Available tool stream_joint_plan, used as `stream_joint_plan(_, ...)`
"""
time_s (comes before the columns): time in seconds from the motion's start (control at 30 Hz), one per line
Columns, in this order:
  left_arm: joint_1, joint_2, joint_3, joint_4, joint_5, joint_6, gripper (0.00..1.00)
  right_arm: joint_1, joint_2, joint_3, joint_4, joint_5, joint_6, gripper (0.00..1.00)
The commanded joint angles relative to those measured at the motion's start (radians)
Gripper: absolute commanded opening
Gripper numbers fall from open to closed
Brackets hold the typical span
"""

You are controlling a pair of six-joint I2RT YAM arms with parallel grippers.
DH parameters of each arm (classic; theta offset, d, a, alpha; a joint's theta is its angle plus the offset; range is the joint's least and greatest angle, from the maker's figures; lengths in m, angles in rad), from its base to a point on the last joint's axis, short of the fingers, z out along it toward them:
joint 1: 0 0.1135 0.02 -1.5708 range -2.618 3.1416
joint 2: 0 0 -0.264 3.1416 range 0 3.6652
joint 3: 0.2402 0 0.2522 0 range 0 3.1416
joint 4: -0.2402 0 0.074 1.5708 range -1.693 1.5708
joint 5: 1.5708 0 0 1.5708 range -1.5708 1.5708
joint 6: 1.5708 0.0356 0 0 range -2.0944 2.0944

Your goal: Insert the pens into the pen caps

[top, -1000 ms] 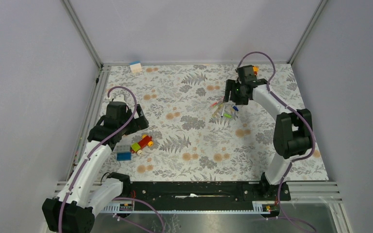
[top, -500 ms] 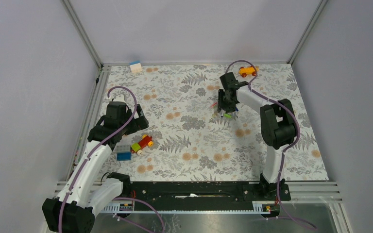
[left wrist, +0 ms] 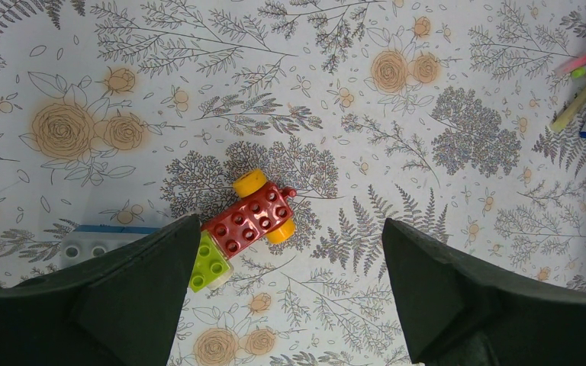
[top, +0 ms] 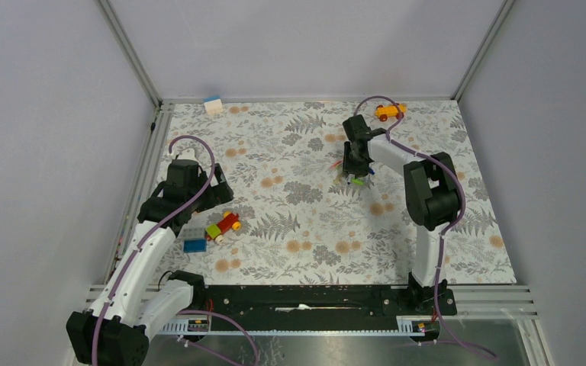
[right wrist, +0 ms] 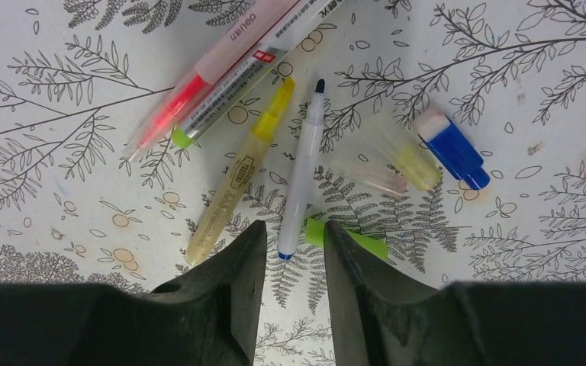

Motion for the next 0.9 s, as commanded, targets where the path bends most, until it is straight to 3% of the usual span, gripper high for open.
stream_joint_plan(0.0, -0.003, -0.020, 0.008, 0.033, -0.024, -0.006, 0.99, 0.010, 0.021, 0.045, -0.004, 0.033, 0.001, 0.40)
stream_joint_plan(0.87, -0.003, -0.022, 0.008, 0.033, -0.027, -0.006, 0.99, 0.050, 0.077, 0.068, -0.015, 0.115, -0.007, 0.21)
